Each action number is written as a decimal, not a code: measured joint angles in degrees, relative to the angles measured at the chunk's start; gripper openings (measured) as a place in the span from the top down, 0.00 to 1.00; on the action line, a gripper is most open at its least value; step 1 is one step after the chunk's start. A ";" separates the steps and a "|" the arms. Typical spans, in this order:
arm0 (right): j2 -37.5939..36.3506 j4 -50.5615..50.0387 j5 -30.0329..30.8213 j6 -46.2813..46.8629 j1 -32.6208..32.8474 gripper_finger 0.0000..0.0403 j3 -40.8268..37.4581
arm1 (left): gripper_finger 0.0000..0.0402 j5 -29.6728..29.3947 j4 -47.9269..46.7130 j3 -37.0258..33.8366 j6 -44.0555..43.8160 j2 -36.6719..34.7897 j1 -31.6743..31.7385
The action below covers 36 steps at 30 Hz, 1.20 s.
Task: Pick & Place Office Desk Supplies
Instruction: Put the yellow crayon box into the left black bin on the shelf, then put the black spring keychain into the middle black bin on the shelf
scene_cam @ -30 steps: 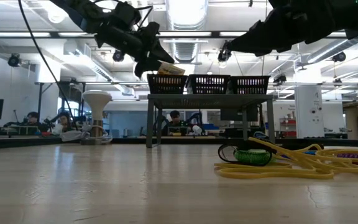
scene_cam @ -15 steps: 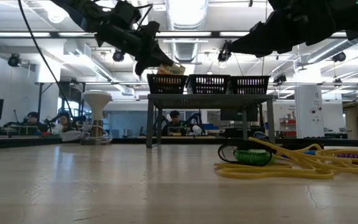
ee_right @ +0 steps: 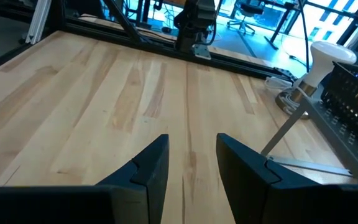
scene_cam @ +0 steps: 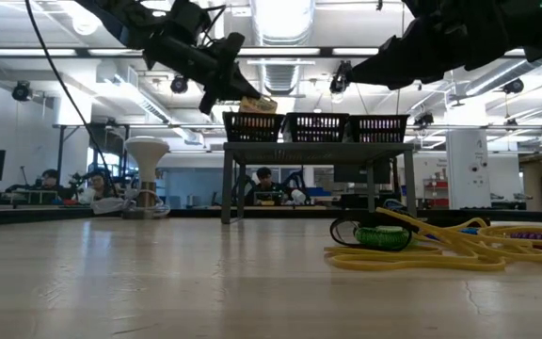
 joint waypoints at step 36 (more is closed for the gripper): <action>0.00 0.41 0.03 -0.21 0.00 0.68 0.00 | 0.50 -7.54 -5.03 3.91 16.05 -5.19 -2.39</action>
